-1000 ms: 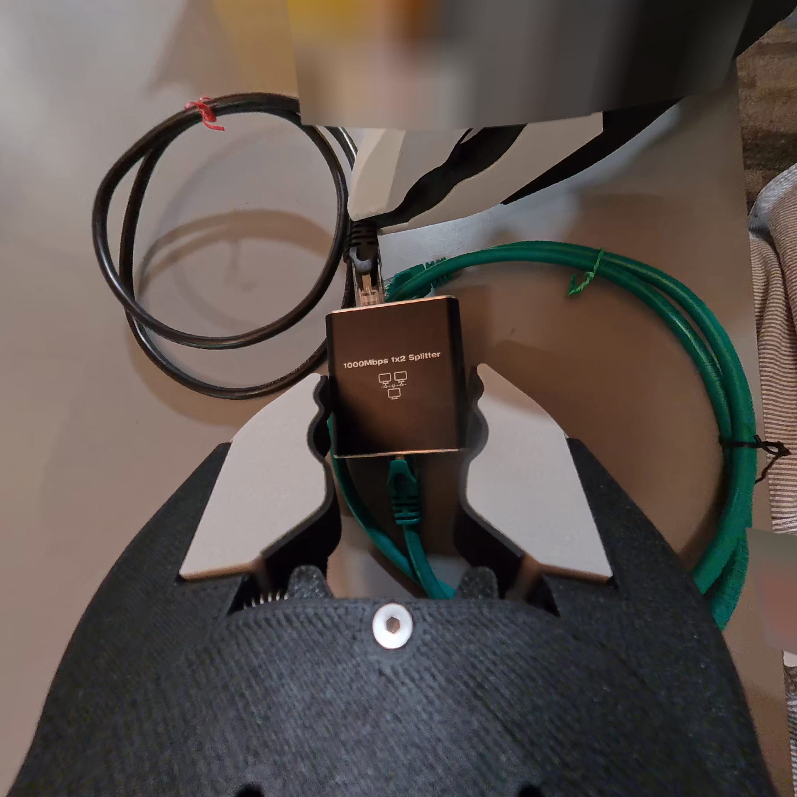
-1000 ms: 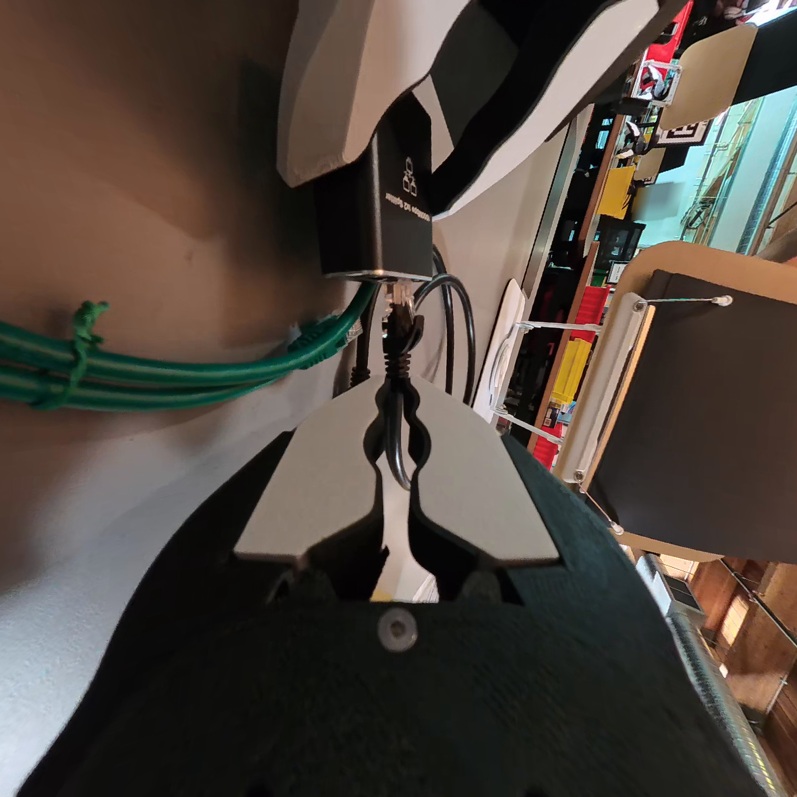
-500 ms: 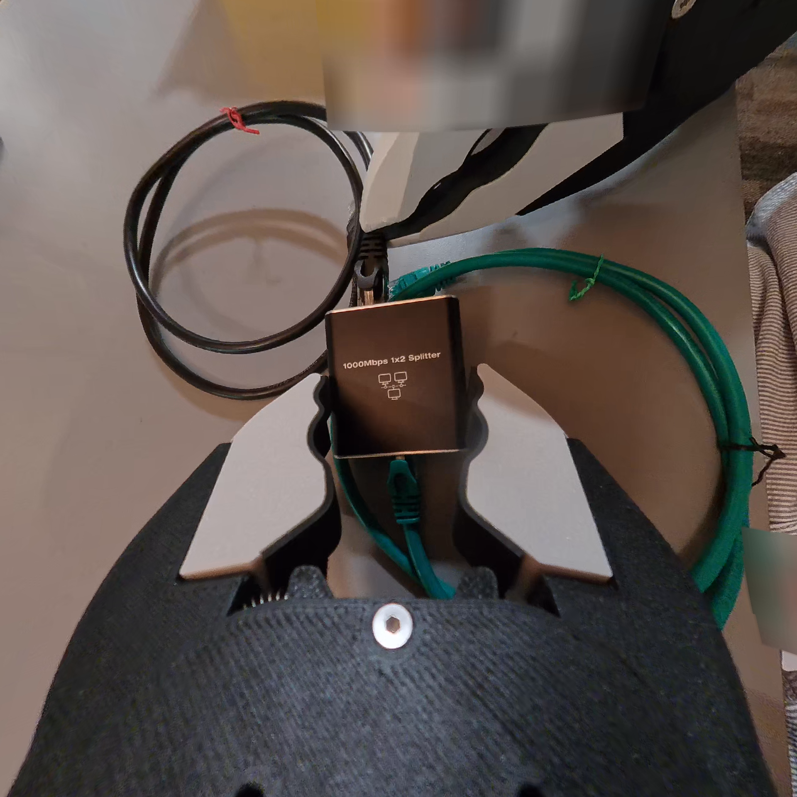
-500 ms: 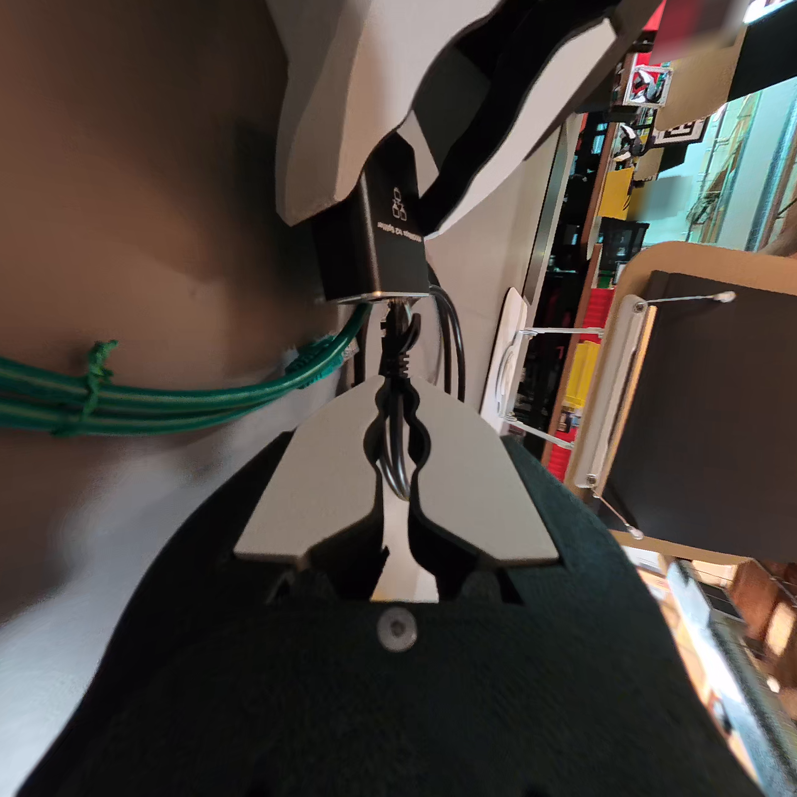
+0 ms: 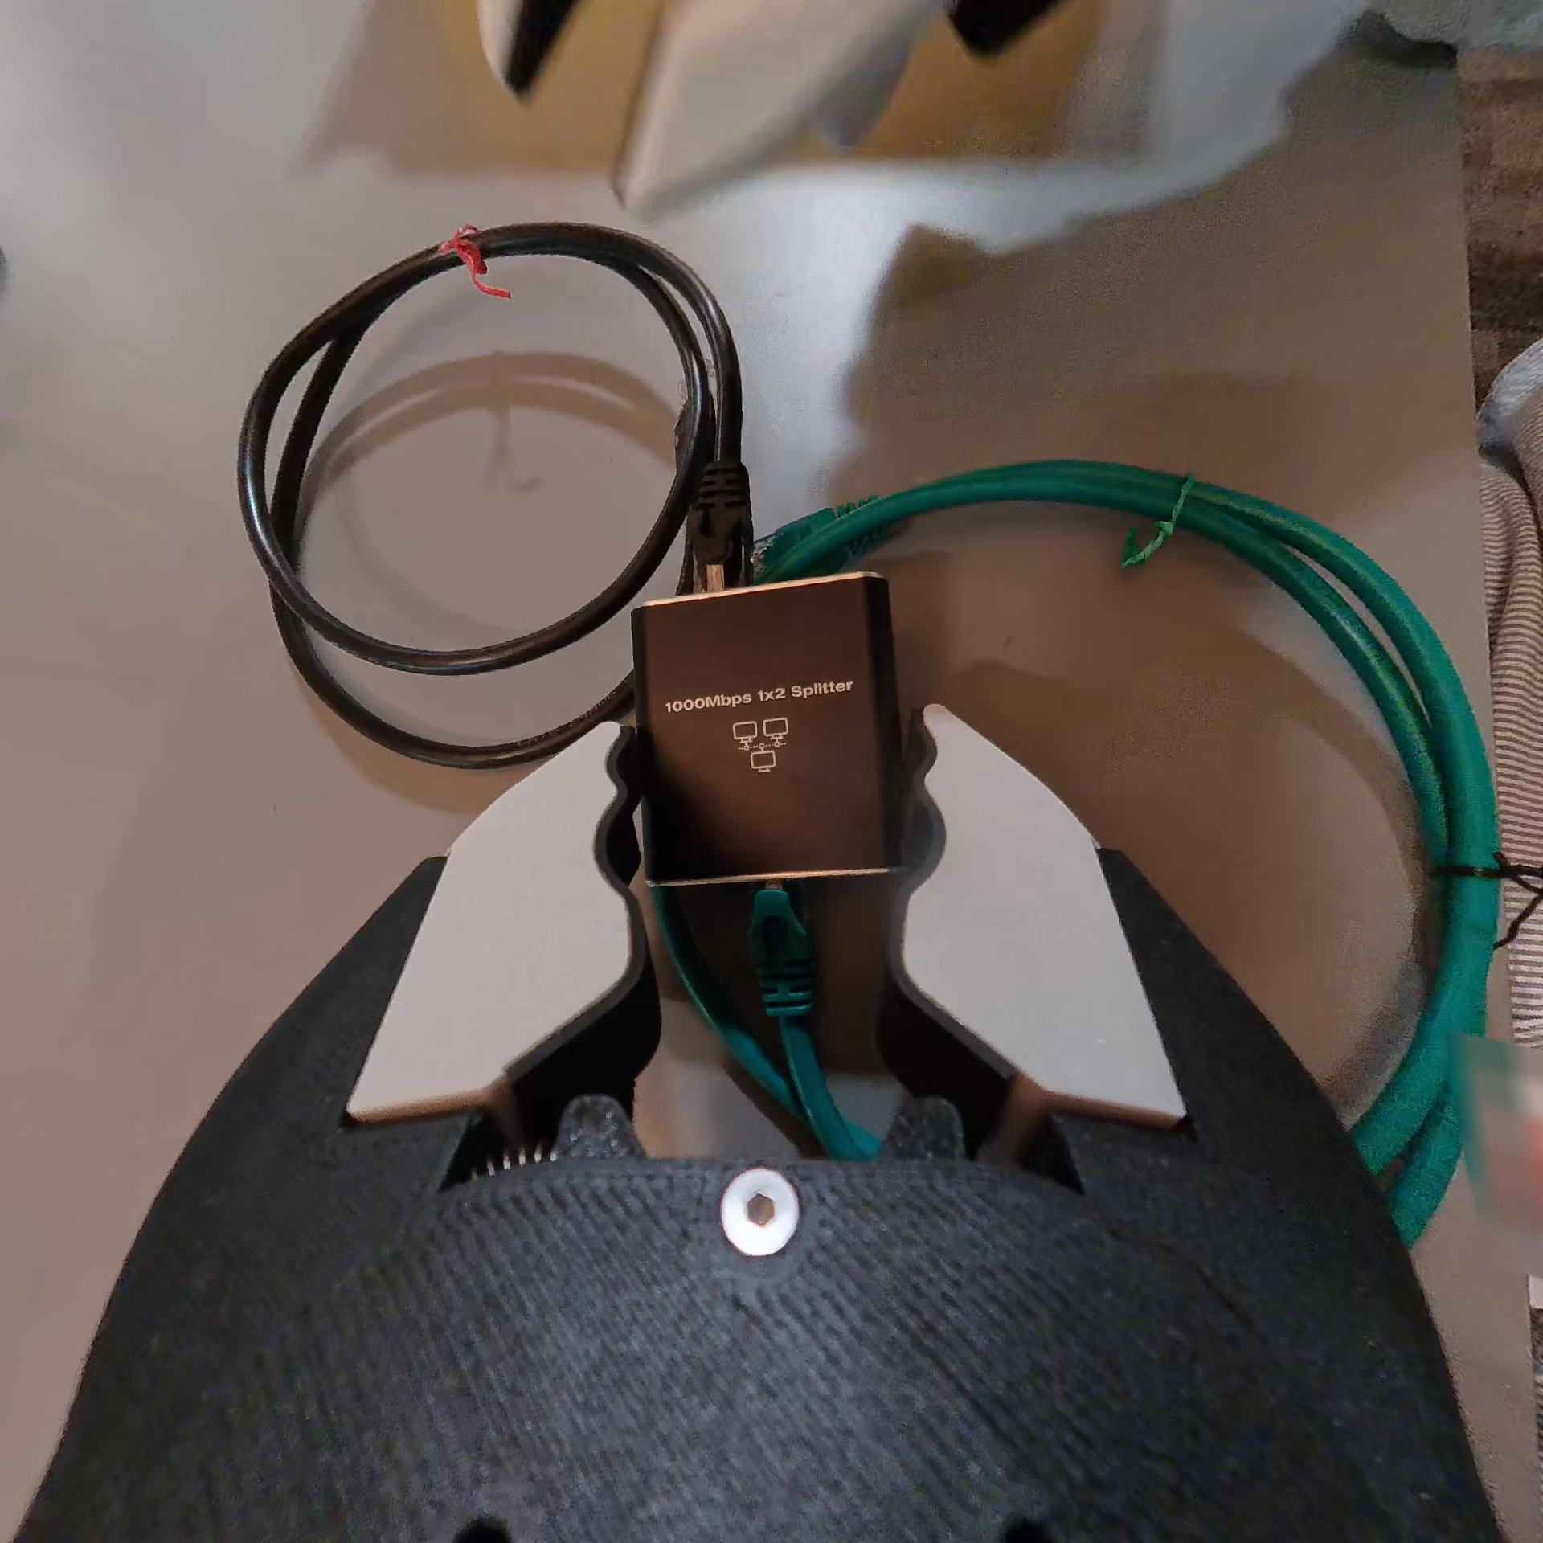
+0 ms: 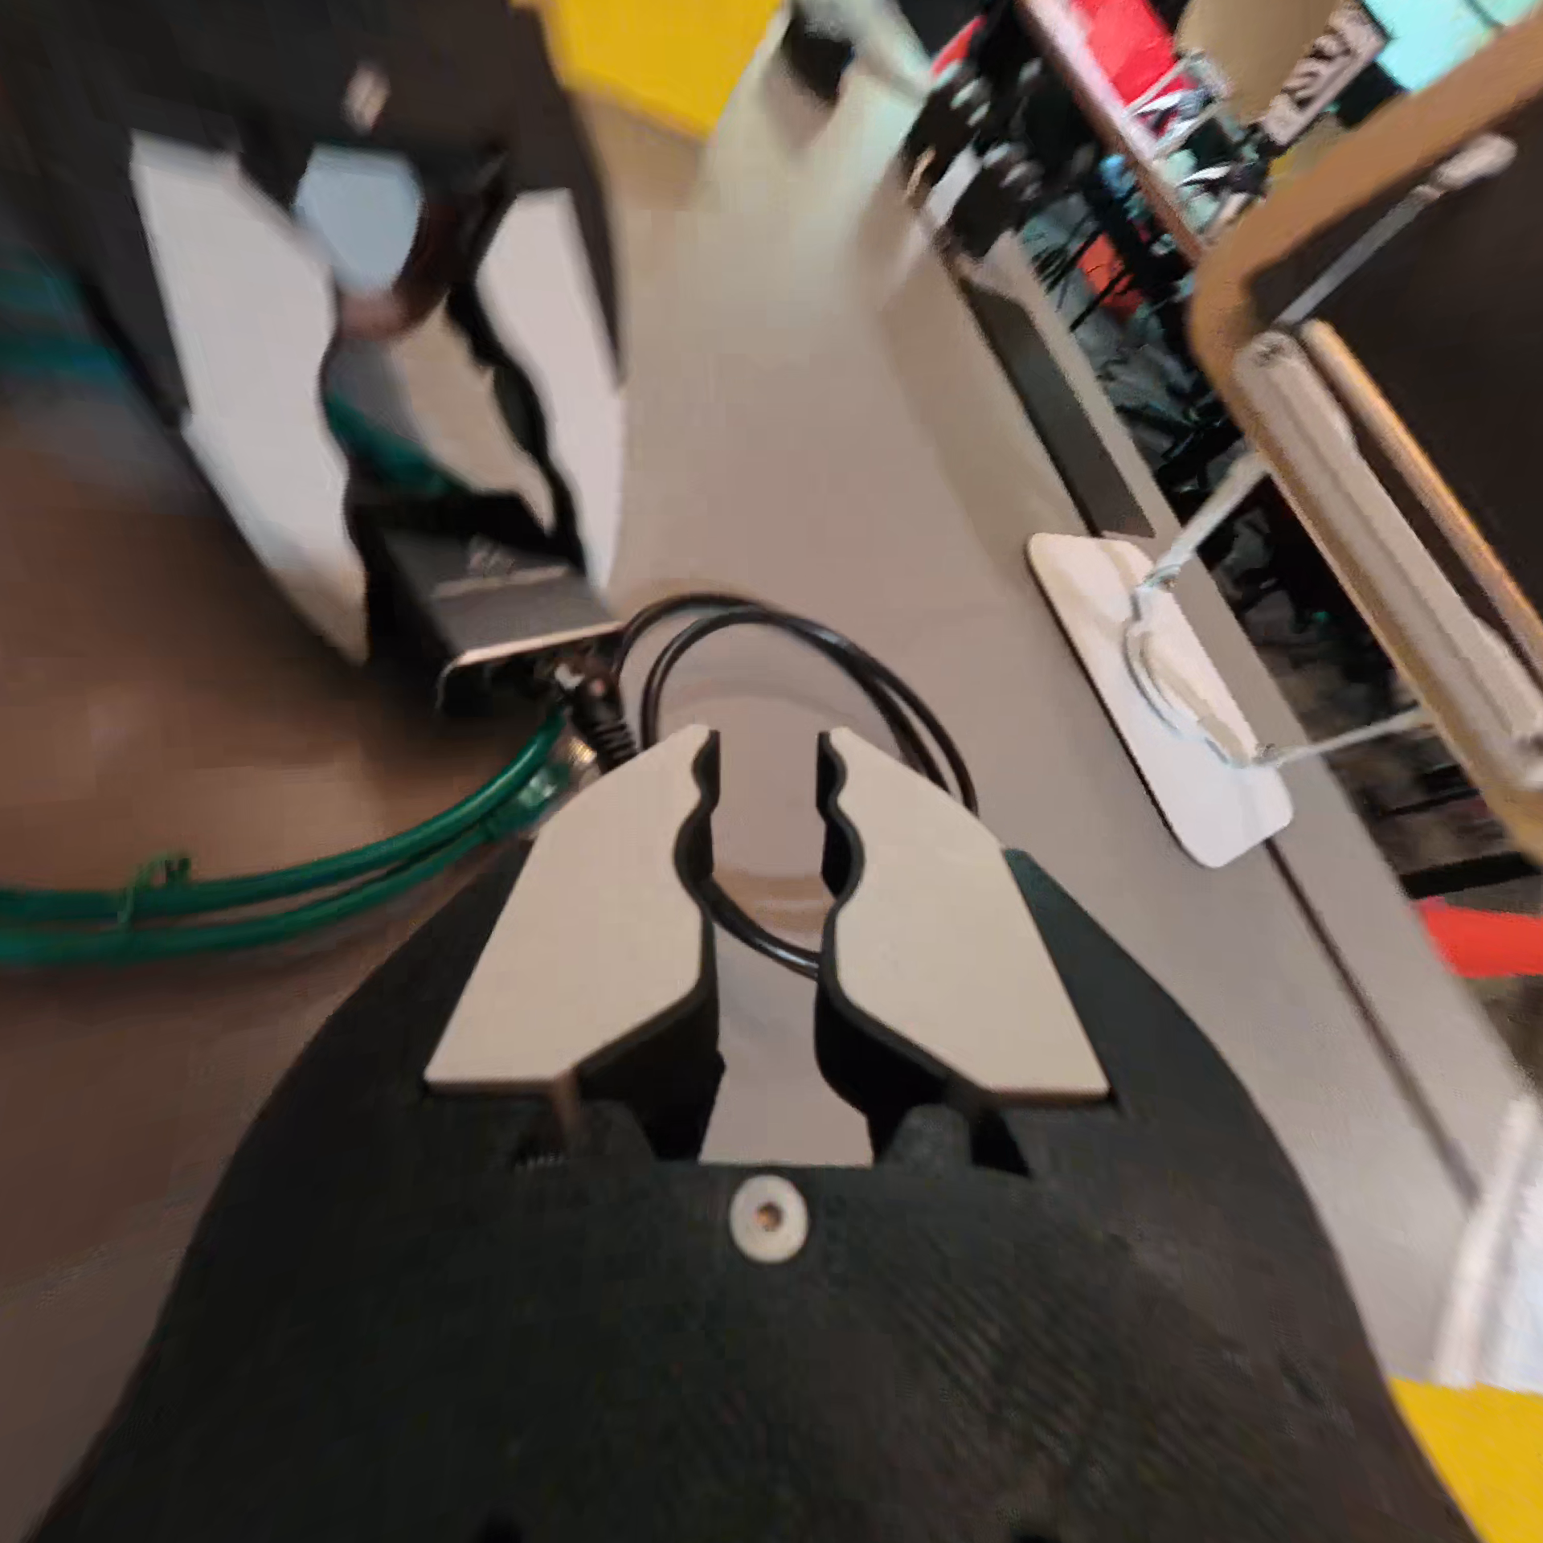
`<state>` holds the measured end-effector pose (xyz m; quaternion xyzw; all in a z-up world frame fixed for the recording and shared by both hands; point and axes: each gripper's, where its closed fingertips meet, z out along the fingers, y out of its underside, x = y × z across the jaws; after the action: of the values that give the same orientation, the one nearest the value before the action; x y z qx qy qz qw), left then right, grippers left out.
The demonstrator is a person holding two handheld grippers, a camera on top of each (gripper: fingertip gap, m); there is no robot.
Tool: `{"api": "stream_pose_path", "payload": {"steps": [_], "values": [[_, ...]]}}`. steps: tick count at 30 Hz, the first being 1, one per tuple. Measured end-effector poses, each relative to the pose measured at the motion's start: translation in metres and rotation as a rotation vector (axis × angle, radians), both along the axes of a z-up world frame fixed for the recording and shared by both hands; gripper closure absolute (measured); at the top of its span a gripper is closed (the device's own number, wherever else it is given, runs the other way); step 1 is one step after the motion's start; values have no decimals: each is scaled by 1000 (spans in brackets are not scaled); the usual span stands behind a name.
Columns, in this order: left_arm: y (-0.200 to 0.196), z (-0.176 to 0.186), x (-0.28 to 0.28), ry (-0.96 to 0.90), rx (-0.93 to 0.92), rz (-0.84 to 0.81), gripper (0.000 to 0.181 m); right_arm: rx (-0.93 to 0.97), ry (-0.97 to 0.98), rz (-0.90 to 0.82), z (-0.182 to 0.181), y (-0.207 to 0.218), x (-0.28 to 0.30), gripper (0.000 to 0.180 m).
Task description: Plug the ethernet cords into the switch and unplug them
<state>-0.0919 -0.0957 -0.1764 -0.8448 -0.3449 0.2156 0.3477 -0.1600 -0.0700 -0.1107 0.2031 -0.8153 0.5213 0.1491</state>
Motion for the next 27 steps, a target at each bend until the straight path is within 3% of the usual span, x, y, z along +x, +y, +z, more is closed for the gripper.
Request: {"api": "stream_pose_path", "payload": {"steps": [6,12,15,17,19,22,27], "values": [[-1,4,0,7,35,4,117,-95,-563,71,24,11,-8,171],[0,5,0,10,39,2,117,-62,-805,-53,11,19,-45,162],[0,5,0,10,44,1,118,-78,-976,32,19,23,-39,162],[0,6,1,11,50,-1,118,-66,-943,122,22,21,-23,159],[0,6,1,12,51,-3,117,-10,-788,162,12,18,-6,160],[0,5,1,10,39,-4,117,66,-568,168,-7,11,12,162],[1,2,1,7,13,-6,117,194,-422,136,-37,6,19,164]]}}
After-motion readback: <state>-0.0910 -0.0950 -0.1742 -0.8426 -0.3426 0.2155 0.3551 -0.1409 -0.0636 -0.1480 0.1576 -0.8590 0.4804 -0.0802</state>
